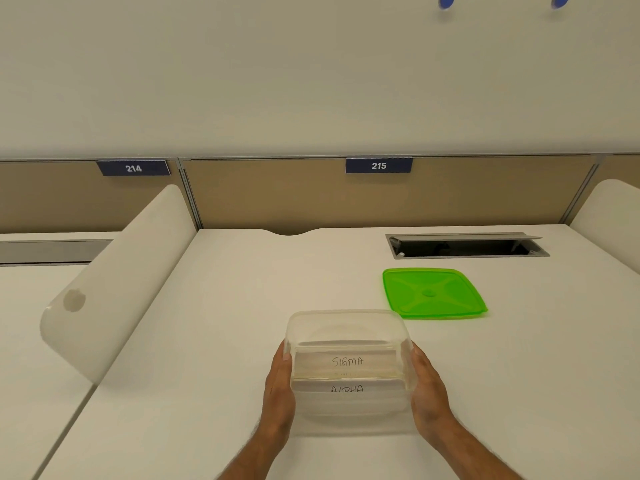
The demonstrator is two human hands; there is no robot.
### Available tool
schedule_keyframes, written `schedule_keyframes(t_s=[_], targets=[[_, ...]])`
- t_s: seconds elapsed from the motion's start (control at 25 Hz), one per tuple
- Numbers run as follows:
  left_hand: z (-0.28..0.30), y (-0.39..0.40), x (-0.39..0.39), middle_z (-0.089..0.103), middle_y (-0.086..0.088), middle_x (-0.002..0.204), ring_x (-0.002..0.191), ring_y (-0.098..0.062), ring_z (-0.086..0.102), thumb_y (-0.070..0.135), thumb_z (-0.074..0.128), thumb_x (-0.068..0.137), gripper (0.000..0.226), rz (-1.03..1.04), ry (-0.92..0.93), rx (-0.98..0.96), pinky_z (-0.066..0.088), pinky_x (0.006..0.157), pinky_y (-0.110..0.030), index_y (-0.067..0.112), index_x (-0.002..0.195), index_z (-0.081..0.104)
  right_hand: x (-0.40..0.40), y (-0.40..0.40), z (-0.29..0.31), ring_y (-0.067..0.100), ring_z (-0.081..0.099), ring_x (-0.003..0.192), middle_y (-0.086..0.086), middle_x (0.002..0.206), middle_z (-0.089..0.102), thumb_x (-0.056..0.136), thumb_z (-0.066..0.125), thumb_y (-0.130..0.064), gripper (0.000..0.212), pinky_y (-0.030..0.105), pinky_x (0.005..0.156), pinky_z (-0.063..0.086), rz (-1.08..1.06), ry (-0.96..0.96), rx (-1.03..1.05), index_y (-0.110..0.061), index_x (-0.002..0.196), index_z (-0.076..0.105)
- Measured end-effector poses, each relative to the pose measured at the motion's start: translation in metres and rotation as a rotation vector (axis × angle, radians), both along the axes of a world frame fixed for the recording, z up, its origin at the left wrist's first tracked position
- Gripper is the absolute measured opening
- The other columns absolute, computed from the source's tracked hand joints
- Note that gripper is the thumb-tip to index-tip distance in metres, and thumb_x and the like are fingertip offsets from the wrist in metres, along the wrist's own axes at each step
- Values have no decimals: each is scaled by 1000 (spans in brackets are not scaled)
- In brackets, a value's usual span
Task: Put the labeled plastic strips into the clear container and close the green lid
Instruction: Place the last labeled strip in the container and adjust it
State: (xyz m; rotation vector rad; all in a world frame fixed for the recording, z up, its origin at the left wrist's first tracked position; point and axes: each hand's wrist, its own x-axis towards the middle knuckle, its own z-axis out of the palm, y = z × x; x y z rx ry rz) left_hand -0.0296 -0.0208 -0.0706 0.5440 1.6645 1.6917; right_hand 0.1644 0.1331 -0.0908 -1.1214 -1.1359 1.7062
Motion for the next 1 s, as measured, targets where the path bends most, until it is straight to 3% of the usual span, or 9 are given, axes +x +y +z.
schedule_keyframes(t_s=[0.12, 0.28, 0.48, 0.56, 0.68, 0.84, 1.0], targets=[[0, -1, 0, 53, 25, 140, 133, -3, 47, 66, 37, 92, 48, -5, 12, -15, 36, 114, -47, 51, 136, 48, 0, 1, -2, 14, 44, 135, -3, 144, 51, 102, 43, -32, 41, 44, 120, 24, 14, 7, 0, -17, 140, 50], [1, -2, 0, 52, 24, 141, 134, -4, 45, 67, 38, 91, 51, -6, 22, -16, 34, 115, -47, 49, 138, 47, 1, 1, -2, 12, 43, 135, -3, 146, 50, 102, 43, -32, 42, 42, 120, 24, 40, 3, 17, -17, 141, 49], [9, -6, -3, 58, 32, 130, 126, 7, 49, 50, 45, 100, 26, -35, 57, -33, 39, 104, -28, 57, 122, 56, 8, 1, 8, 4, 36, 137, -12, 150, 40, 98, 40, -48, 53, 32, 118, 22, 159, -138, 131, -28, 147, 38], [13, -9, -9, 56, 24, 138, 129, 2, 49, 55, 50, 95, 37, -73, 139, -84, 40, 105, -30, 50, 132, 52, 13, 5, 15, 1, 32, 137, -16, 151, 36, 91, 39, -58, 65, 27, 115, 21, 198, -244, 222, -32, 149, 32], [24, -5, -22, 32, 11, 158, 144, -8, 30, 64, 50, 90, 75, -79, 422, -269, 26, 118, -34, 30, 153, 28, 21, 20, 27, 5, 30, 140, -11, 154, 34, 87, 39, -60, 70, 27, 115, 20, 230, -393, 357, -31, 151, 29], [45, 25, -22, 1, 8, 165, 151, -8, -4, 74, 23, 89, 87, -195, 1101, -459, 1, 124, -35, 23, 157, 2, 30, 48, 41, 6, 14, 147, -8, 160, 19, 90, 35, -55, 73, 29, 121, 11, 316, -651, 652, -23, 154, 21], [57, 66, -4, -2, 3, 166, 152, -15, -7, 75, 16, 89, 88, -234, 1331, -479, -1, 124, -40, 21, 157, 0, 42, 78, 47, 6, 2, 149, -7, 163, 9, 92, 31, -58, 74, 33, 123, 6, 364, -851, 838, -23, 155, 13]])
